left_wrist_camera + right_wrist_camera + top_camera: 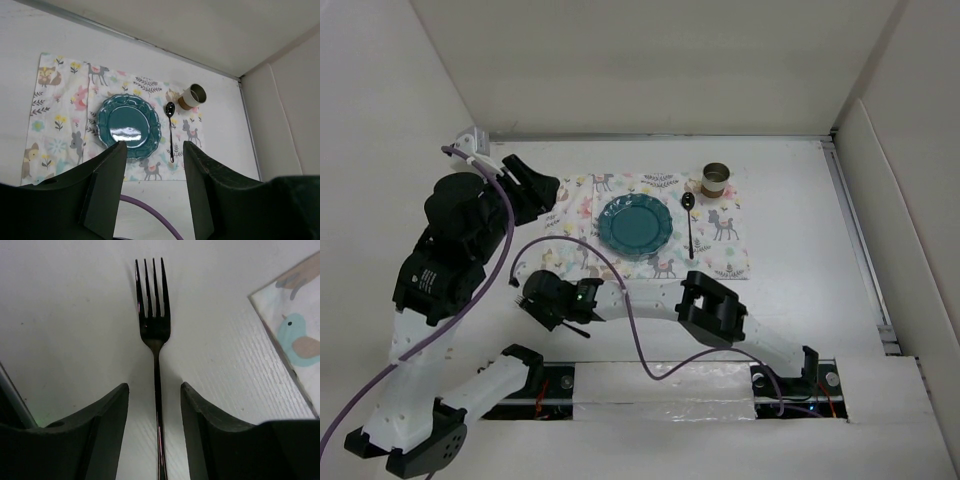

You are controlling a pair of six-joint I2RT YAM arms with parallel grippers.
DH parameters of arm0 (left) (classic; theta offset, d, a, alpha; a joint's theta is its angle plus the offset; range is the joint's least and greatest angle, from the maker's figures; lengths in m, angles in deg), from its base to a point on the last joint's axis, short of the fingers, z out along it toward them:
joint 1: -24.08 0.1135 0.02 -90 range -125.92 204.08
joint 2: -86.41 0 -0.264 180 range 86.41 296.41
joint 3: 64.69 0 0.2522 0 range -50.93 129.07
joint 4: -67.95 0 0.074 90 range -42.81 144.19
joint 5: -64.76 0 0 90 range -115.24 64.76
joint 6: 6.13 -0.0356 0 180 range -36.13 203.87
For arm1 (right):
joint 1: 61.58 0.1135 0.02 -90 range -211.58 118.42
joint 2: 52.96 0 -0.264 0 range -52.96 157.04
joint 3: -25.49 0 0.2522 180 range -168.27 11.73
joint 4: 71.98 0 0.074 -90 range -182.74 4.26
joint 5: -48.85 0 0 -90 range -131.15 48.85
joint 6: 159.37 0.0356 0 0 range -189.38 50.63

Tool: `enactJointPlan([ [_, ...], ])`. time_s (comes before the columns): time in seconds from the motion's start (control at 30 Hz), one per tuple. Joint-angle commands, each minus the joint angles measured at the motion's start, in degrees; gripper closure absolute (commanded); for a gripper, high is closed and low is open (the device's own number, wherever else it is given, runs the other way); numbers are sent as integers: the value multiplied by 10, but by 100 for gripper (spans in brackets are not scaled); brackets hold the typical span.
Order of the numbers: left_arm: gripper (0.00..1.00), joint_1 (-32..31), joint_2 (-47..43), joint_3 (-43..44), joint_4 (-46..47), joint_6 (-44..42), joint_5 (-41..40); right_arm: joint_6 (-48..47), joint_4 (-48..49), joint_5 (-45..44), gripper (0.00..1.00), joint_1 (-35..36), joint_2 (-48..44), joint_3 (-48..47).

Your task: Set the dinner table for one person

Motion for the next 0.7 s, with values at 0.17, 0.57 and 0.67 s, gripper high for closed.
enactJointPlan([
  [0.17,55,-12,-24,13,-7,-13,-22,1,-37,-78,100,25,24,-70],
  [0.57,54,-12,-19,20,2,-34,-64,230,-45,-127,100,-132,-74,-114],
  [0.67,54,-17,-21,-13,20,-34,-65,297,-38,-132,100,-178,-65,-117],
])
